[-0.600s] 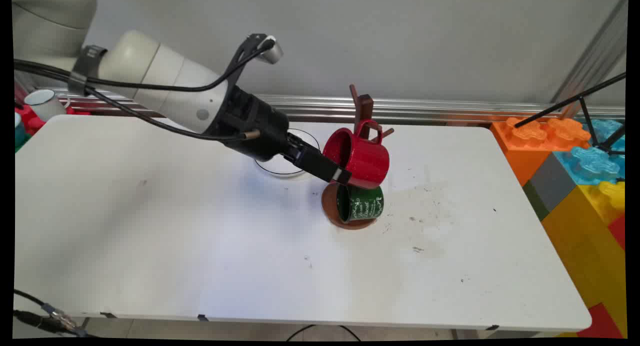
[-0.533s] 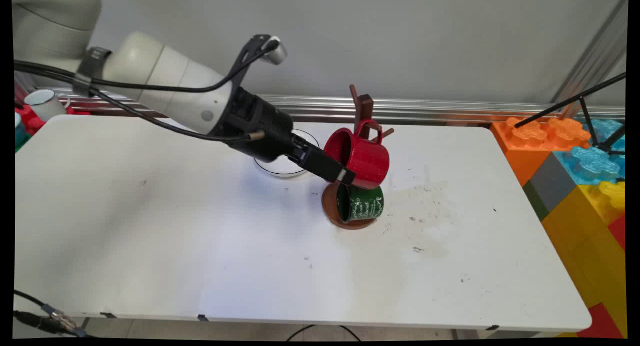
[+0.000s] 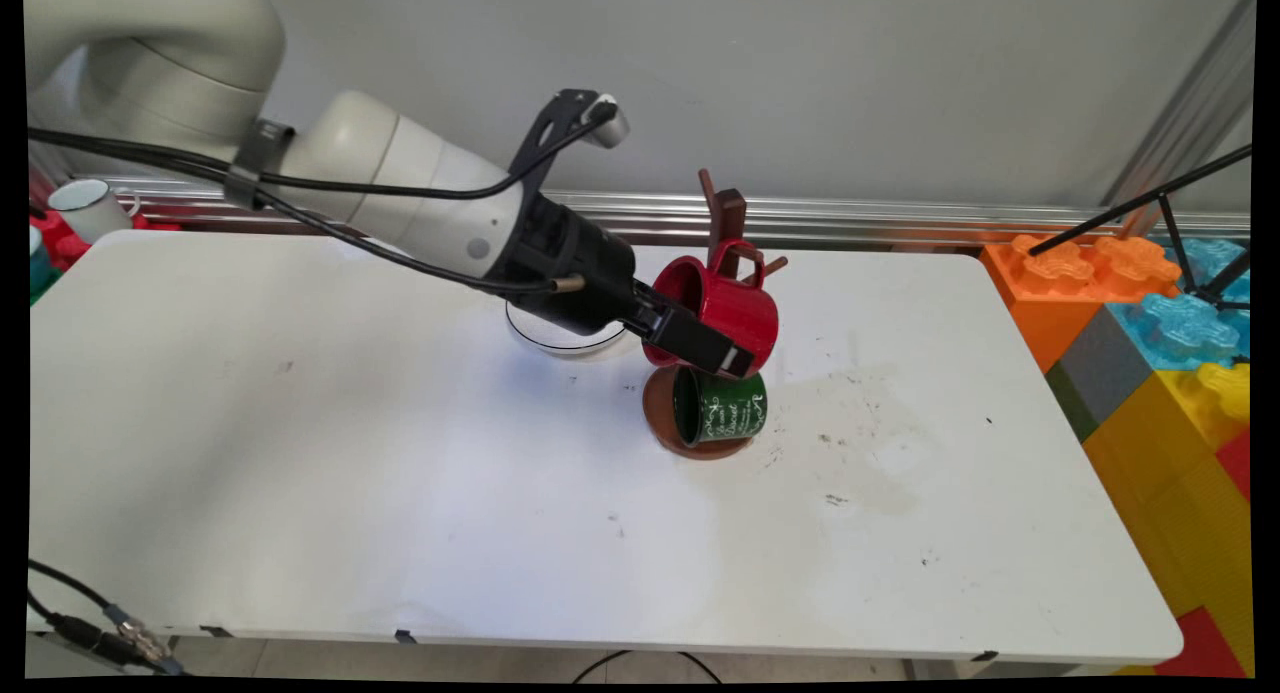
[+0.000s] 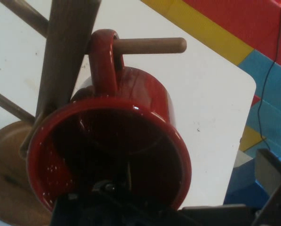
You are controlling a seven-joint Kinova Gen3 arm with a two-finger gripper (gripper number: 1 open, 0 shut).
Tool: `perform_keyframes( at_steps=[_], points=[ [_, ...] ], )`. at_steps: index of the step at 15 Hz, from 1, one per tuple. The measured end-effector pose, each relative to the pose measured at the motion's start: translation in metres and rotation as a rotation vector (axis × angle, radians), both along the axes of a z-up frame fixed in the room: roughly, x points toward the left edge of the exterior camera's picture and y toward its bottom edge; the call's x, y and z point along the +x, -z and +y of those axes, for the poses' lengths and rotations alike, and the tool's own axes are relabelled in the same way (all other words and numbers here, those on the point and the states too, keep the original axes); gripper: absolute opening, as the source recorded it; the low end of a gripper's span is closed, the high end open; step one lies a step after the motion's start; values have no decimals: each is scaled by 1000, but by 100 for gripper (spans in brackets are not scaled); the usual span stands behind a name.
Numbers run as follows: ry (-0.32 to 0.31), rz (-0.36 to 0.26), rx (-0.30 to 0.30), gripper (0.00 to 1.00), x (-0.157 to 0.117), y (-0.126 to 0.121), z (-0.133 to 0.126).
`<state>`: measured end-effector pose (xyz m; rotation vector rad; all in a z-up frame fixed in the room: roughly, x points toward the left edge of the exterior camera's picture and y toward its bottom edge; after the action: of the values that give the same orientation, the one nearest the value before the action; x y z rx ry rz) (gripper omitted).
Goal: Pick up the red mug from the rack, then place the picked object on the table
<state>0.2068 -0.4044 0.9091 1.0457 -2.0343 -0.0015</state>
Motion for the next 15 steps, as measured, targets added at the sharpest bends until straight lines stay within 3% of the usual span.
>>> perform_keyframes(
  at_steps=[6,7,15],
  points=[
    [9,2,-5,100,-7,8,-2],
    [10,3,-8,0,-8,9,-2],
    [21,15,-42,0,-8,6,1]
  ],
)
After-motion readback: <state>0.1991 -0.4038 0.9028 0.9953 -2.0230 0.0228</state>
